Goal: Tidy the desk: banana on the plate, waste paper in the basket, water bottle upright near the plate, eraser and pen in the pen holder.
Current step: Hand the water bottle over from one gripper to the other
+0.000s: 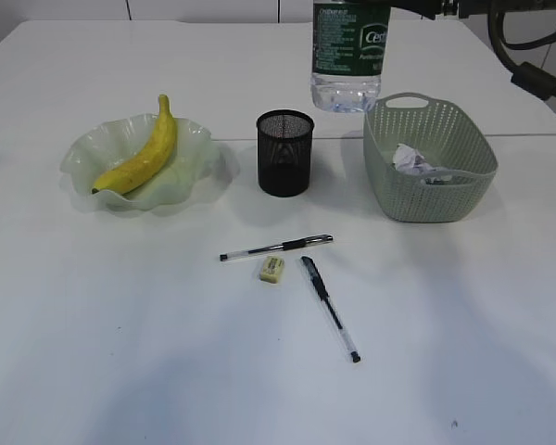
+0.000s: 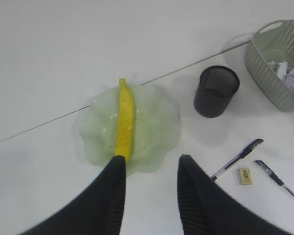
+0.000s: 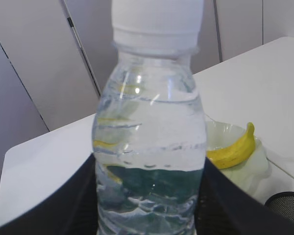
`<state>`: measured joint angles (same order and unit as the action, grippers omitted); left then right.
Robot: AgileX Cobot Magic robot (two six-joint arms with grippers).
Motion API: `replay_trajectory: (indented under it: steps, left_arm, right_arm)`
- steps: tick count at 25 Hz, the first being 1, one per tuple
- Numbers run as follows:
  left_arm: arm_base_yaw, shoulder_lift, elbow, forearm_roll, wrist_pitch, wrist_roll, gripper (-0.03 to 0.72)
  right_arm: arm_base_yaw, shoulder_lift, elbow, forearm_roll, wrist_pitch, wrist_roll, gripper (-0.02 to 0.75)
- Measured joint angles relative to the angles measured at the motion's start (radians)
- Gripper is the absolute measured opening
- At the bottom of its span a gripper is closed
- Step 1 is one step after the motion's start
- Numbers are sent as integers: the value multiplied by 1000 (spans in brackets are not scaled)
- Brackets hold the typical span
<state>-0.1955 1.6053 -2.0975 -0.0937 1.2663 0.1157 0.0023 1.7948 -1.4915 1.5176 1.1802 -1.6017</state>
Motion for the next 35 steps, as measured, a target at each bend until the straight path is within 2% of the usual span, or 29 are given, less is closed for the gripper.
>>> replay_trajectory:
  steps: [5,8,15,21,24,27,30,33,35]
  left_arm:
    - [0,10,3,-43,-4,93,244]
    - [0,14,45,-51,-42,146,244]
    - [33,18,303,-73,-198,202,243]
    - [77,5,541,-241,-408,355,238]
    - [98,-3,653,-376,-491,507,237]
    - [114,-2,770,-575,-566,743,237]
    - [128,-2,890,-839,-598,1025,237]
    - [138,-2,992,-1150,-584,1315,237]
    - [144,-2,1048,-1315,-545,1467,237]
  right_arm:
    - [0,0,0,1,0,-4,369]
    - [0,0,0,1,0,-5,369]
    - [0,0,0,-3,0,-9,369]
    - [0,0,0,-9,0,-9,369]
    - [0,0,0,-14,0,-9,369]
    - [0,0,0,-23,0,-9,369]
    - [0,0,0,-27,0,-9,369]
    - [0,0,0,-30,0,-9,369]
    - [0,0,0,-33,0,-9,369]
